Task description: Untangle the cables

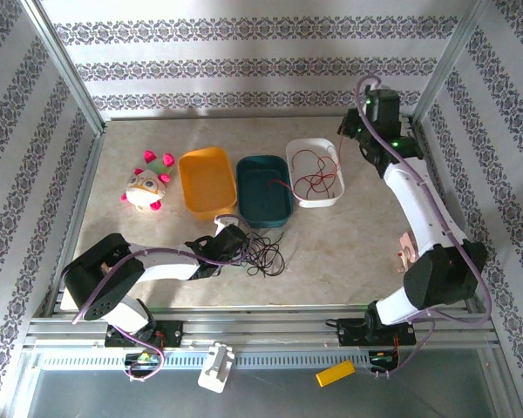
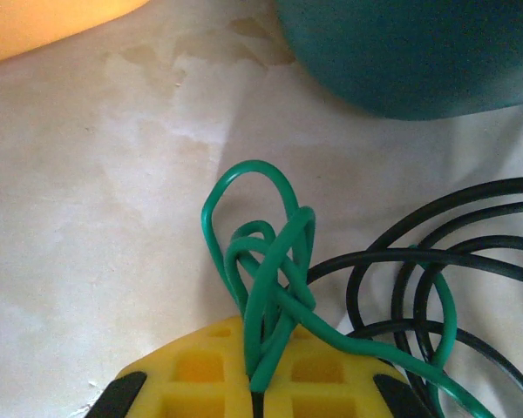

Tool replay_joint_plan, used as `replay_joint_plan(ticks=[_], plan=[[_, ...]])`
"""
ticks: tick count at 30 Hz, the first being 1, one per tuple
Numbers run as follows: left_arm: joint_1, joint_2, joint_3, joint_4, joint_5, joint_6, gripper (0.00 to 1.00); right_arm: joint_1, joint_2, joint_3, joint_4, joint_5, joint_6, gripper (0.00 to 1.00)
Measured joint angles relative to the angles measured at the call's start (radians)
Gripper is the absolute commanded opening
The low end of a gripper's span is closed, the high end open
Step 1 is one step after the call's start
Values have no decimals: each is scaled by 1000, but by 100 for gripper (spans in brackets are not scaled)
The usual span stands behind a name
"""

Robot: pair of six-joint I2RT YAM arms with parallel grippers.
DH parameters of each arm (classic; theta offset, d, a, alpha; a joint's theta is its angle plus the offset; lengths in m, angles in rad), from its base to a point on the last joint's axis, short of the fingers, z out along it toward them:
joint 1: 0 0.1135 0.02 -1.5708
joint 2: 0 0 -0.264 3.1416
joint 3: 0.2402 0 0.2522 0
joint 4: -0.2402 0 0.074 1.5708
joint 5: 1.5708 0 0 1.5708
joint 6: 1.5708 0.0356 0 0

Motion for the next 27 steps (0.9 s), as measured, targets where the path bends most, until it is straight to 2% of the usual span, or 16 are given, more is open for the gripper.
replay_joint_plan(ticks=[7, 18, 19, 20, 21, 25, 26, 27], plan=[[0, 1, 0, 1, 1, 2, 0, 60, 129, -48, 6, 35, 1, 0], [0, 1, 0, 0, 1, 4, 0, 64, 429, -1, -66, -150, 20, 0], [0, 1, 0, 0, 1, 5, 0, 64, 446, 10, -74, -161, 21, 6], [0, 1, 0, 0, 1, 5, 0, 64, 463, 25, -82, -170, 24, 26], [0, 1, 0, 0, 1, 5, 0, 64, 477, 42, -89, -177, 30, 40], [0, 1, 0, 0, 1, 5, 0, 64, 493, 85, -102, -187, 45, 60], [0, 0, 0, 0, 1, 5, 0, 64, 489, 91, -102, -187, 44, 71], [0, 0, 0, 0, 1, 5, 0, 64, 484, 93, -101, -185, 46, 73]])
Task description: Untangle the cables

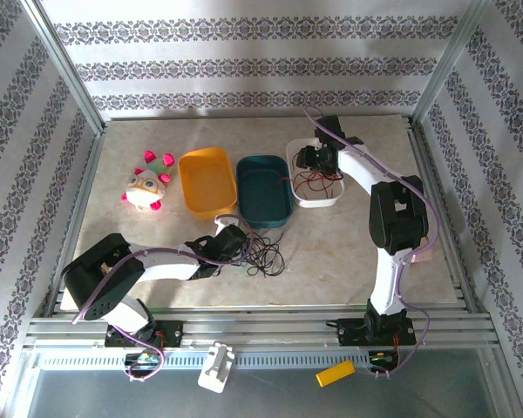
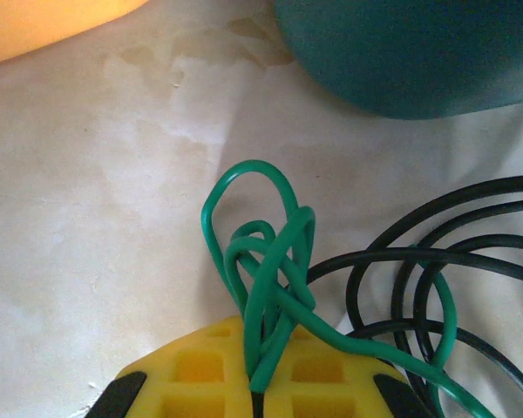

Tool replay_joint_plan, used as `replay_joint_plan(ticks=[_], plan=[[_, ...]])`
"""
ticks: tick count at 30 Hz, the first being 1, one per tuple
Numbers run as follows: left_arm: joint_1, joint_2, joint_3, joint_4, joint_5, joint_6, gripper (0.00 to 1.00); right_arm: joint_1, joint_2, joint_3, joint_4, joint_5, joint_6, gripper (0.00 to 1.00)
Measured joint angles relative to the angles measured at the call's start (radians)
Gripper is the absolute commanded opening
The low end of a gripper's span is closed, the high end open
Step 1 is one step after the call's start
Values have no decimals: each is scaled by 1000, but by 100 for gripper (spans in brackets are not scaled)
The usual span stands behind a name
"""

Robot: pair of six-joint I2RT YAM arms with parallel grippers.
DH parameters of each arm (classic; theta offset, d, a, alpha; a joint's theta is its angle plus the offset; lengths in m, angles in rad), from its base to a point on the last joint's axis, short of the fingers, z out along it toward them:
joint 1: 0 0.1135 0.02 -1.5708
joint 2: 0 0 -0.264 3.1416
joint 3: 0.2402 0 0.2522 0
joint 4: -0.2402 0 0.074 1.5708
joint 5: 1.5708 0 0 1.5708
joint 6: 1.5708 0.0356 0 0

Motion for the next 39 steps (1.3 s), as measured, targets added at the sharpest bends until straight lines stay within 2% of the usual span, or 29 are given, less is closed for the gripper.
replay_joint_plan(ticks=[5, 10, 14, 21, 29, 34, 38, 39], plan=[[0, -3, -3, 1, 0, 0, 0, 0, -67, -5, -5, 14, -23, 74], [0, -3, -5, 3, 0, 0, 0, 0, -203, -59, 0, 17, -69, 74], [0, -3, -5, 4, 0, 0, 0, 0, -285, -120, 5, -35, -109, 73], [0, -2, -5, 5, 0, 0, 0, 37, -315, -286, 18, -177, -173, 71], [0, 2, -1, 3, -1, 0, 0, 85, -314, -341, 31, -220, -193, 66], [0, 2, -1, 3, -2, 0, 0, 85, -270, -325, 58, -217, -203, 47], [0, 0, -1, 3, -2, -1, 0, 85, -227, -312, 68, -204, -203, 15], [0, 0, -1, 3, -2, -1, 0, 85, -223, -312, 69, -195, -204, 10]])
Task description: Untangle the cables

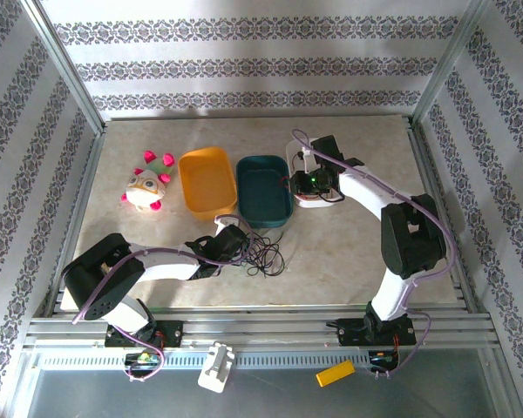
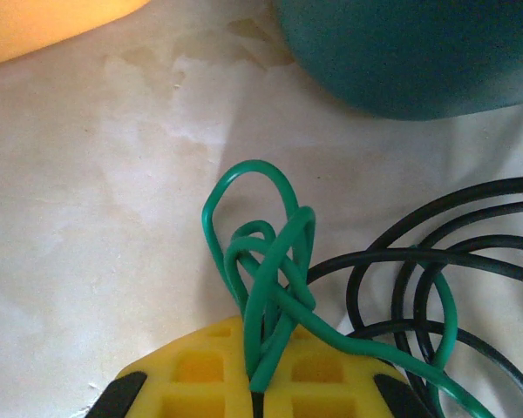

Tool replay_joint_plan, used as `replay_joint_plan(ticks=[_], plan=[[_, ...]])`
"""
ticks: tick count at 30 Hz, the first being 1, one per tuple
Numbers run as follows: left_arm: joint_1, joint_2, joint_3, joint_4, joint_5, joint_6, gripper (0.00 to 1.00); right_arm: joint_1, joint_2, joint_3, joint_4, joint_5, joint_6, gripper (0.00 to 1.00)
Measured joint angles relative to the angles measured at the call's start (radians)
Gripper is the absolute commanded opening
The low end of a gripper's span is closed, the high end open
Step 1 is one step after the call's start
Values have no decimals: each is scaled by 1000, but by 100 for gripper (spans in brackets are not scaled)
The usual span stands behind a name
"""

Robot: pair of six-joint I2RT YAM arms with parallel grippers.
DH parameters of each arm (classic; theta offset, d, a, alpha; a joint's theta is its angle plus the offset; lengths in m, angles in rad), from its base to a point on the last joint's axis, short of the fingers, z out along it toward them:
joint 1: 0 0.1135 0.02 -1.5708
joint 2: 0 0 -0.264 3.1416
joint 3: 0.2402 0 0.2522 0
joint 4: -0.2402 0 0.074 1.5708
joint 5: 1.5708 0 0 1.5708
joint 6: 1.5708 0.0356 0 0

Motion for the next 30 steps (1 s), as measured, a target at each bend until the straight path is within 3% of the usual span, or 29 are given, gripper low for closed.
replay_joint_plan(ticks=[3, 8, 15, 20, 25, 26, 28, 30], plan=[[0, 0, 0, 0, 0, 0, 0, -1, -3, 0, 13, 27, 12, 0], [0, 0, 0, 0, 0, 0, 0, -22, -55, -33, 55, 83, 32, 0], [0, 0, 1, -1, 0, 0, 0, -135, -127, -84, 108, 151, 105, 0], [0, 1, 2, -3, 0, 0, 0, -190, -117, -94, 124, 153, 158, 0], [0, 3, 7, -11, 0, 0, 0, -168, -22, -49, 121, 122, 161, 0], [0, 3, 8, -11, 0, 0, 0, -158, -1, -45, 121, 114, 160, 4], [0, 3, 8, -11, 0, 0, 0, -140, 26, -41, 120, 100, 163, 34], [0, 3, 8, -12, 0, 0, 0, -129, 40, -41, 114, 87, 175, 48]])
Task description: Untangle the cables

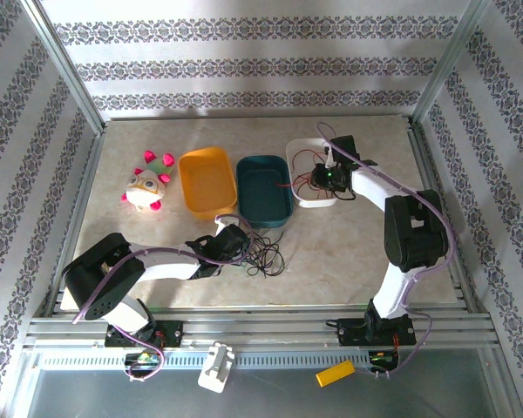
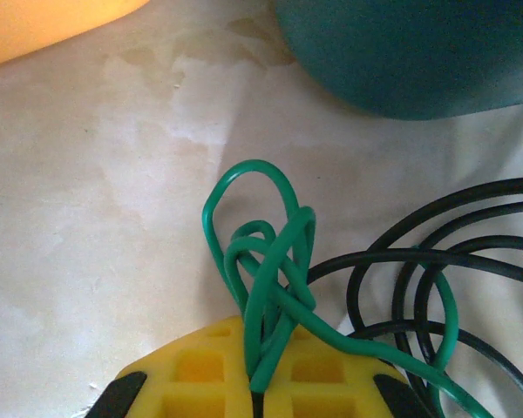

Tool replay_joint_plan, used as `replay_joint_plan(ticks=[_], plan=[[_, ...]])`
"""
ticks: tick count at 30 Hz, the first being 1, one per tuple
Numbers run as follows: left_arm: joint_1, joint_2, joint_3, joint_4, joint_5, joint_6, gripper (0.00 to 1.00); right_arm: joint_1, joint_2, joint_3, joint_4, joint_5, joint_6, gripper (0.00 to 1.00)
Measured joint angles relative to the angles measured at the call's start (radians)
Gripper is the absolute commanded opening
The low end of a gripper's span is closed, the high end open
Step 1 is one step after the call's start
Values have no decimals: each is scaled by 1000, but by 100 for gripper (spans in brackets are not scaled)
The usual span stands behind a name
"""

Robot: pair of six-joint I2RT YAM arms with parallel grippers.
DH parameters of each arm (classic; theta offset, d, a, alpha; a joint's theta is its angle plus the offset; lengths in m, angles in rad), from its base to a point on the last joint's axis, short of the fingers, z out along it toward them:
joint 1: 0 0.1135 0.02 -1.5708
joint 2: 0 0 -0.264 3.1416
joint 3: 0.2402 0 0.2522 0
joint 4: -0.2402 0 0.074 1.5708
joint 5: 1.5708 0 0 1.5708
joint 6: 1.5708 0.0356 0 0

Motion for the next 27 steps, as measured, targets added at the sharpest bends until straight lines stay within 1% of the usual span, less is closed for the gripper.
replay_joint_plan(ticks=[3, 6, 15, 23, 27], plan=[[0, 0, 0, 0, 0, 0, 0, 11, -1, 0, 9, -15, 22, 54], [0, 0, 0, 0, 0, 0, 0, 10, -4, -6, 31, -19, 56, 54], [0, 0, 0, 0, 0, 0, 0, 10, -51, -51, 128, -87, 160, 54], [0, 0, 0, 0, 0, 0, 0, 10, -40, -53, 178, -111, 234, 54], [0, 0, 0, 0, 0, 0, 0, 10, -5, -53, 187, -110, 261, 50]])
